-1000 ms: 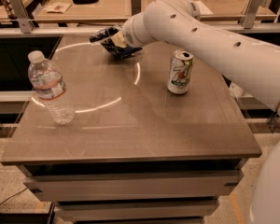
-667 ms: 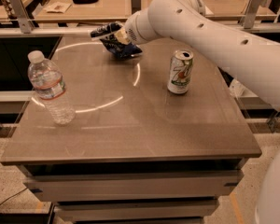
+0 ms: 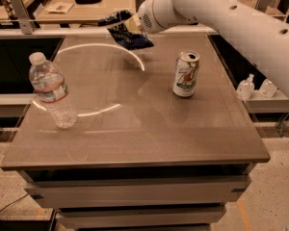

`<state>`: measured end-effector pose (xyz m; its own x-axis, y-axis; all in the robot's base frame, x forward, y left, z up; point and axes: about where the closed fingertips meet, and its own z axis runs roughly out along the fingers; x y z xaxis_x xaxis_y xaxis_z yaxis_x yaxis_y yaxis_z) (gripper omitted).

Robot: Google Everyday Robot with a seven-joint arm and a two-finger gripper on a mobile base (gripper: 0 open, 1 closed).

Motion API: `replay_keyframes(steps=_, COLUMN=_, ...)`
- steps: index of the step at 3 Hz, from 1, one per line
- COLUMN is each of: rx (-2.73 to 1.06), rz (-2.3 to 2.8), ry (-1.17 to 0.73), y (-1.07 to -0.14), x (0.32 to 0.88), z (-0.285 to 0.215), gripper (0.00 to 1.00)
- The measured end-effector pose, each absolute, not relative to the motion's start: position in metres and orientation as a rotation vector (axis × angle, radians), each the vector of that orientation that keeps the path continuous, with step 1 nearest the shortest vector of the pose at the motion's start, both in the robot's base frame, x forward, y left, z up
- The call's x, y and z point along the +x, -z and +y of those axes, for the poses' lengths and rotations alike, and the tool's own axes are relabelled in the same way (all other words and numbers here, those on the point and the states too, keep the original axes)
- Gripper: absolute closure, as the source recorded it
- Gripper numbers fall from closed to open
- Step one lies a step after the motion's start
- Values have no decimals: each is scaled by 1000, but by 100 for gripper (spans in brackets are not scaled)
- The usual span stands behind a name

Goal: Move blue chip bag near water bottle

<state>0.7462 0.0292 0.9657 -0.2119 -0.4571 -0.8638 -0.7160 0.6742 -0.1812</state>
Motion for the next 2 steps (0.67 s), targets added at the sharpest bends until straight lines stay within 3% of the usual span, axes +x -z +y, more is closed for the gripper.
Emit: replay_keyframes(steps=2, rx=-861, rz=1826, ry=-407, y=-1005, x=690, z=18, gripper=100)
